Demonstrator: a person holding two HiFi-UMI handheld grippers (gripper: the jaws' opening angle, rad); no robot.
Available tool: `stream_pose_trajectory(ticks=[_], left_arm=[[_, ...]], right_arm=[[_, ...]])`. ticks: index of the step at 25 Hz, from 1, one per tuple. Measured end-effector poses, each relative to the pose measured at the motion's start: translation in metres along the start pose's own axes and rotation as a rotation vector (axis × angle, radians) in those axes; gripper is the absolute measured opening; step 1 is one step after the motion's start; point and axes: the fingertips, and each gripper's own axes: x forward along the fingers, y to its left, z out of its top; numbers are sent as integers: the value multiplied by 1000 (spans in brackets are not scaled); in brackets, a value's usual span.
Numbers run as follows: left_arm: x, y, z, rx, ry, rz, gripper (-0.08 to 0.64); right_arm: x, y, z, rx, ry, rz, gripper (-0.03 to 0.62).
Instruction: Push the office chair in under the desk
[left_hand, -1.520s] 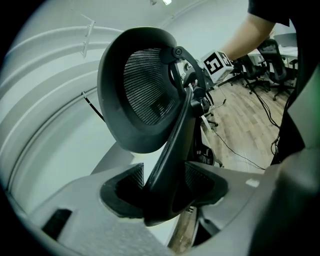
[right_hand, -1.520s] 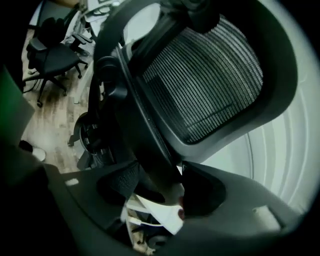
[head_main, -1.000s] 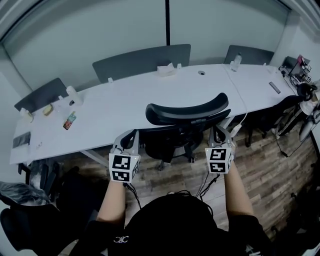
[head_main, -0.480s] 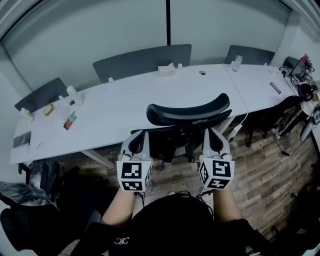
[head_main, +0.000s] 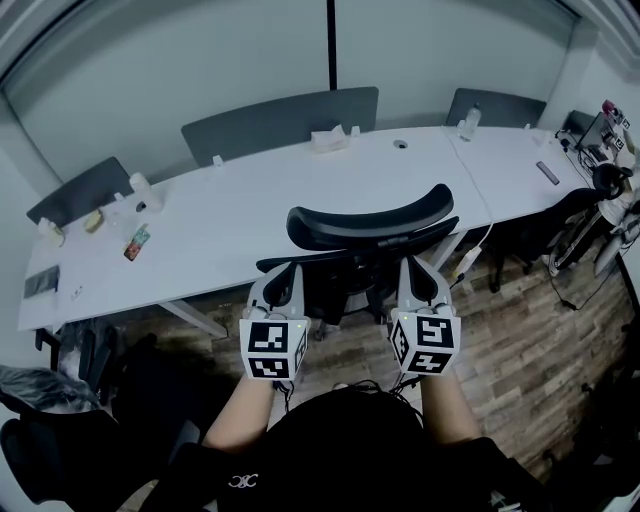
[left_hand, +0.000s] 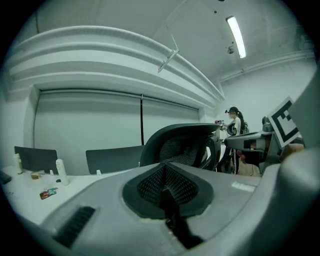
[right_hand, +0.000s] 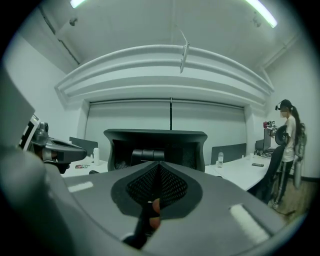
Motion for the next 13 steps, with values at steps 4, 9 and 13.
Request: stream_pose_trajectory(ticks=[4,9,13], left_arm=[[2,0,-1,-1,7,4,9],[5,-2,-2,6,13,0,9],[11,-9,-5,22,15,-14,9]], right_arm=[[2,0,-2,2,6,6,5],[5,-2,-4,4,15,15,5],[7,-6,-7,4,20,17,5]])
